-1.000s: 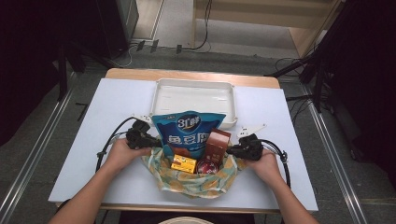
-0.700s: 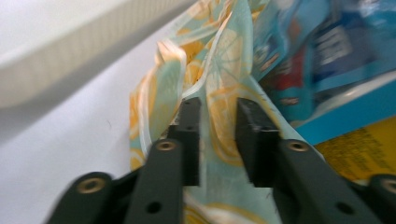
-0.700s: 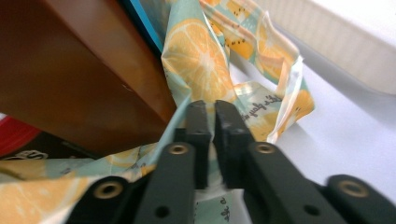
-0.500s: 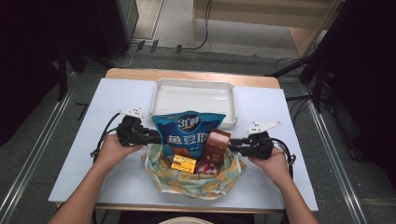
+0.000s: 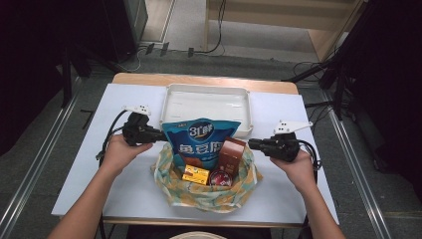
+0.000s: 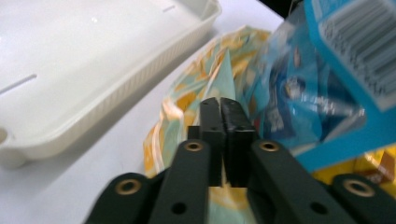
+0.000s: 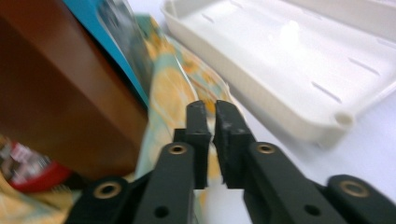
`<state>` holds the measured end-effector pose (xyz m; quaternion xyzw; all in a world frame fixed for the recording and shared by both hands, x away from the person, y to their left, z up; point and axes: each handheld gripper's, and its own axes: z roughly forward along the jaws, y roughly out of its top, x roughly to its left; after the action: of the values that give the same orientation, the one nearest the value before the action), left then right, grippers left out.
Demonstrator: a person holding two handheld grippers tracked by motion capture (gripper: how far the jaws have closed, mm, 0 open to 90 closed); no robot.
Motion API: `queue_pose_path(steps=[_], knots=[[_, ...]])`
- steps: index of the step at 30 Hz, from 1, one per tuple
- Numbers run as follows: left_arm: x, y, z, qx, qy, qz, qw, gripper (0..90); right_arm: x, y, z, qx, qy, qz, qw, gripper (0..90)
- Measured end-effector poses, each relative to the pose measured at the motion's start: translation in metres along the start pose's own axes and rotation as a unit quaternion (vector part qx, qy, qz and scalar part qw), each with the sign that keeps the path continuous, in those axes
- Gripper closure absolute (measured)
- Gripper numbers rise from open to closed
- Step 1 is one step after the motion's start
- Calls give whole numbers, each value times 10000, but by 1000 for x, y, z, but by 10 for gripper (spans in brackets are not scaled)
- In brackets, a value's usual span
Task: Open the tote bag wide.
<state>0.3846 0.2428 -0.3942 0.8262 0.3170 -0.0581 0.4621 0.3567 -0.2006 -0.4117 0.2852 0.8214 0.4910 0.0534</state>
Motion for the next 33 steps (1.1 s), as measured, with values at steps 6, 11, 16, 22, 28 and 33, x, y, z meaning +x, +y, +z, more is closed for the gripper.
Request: queue_pose_path(steps=[6, 11, 16, 22, 28, 33], knots=[[0, 9, 14, -82, -119, 74, 9999, 900, 1, 17, 17, -45, 177, -153, 9997, 900], [1, 17, 28, -33, -212, 177, 9996, 900, 1, 25, 35, -67, 329, -169, 9993, 900], [8, 8, 44, 148, -314, 90, 9994, 900, 0, 22, 53, -1, 446, -161, 9989, 900], [11, 0, 60, 256, -407, 66, 9988, 900, -2, 14, 68, 109, 544, -111, 9984, 900], [16, -10, 70, 433, -405, -63, 9982, 900, -2, 7, 80, 336, 521, -158, 9979, 900], [16, -14, 74, 485, -393, -60, 9980, 900, -4, 2, 84, 392, 486, -146, 9979, 900]])
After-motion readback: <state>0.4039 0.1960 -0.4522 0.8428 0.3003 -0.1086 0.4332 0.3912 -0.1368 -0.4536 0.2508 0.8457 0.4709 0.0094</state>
